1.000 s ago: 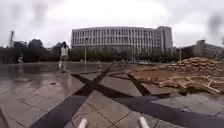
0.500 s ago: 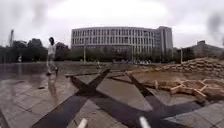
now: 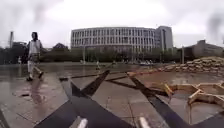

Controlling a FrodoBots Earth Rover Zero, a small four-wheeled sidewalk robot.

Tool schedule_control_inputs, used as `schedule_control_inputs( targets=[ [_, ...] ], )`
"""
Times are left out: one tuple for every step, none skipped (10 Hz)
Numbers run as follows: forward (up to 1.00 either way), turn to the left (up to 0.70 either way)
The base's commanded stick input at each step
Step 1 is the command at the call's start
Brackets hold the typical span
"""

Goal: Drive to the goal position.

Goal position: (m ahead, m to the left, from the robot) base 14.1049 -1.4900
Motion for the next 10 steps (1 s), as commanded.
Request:
schedule_control_inputs(
  targets=[
    [1.00,0.00],
    [1.00,0.00],
    [1.00,-0.01],
    [1.00,-0.25],
    [1.00,-0.39],
    [1.00,-0.29],
    [1.00,0.00],
    [1.00,0.00],
    [1.00,0.00],
    [1.00,0.00]
  ],
)
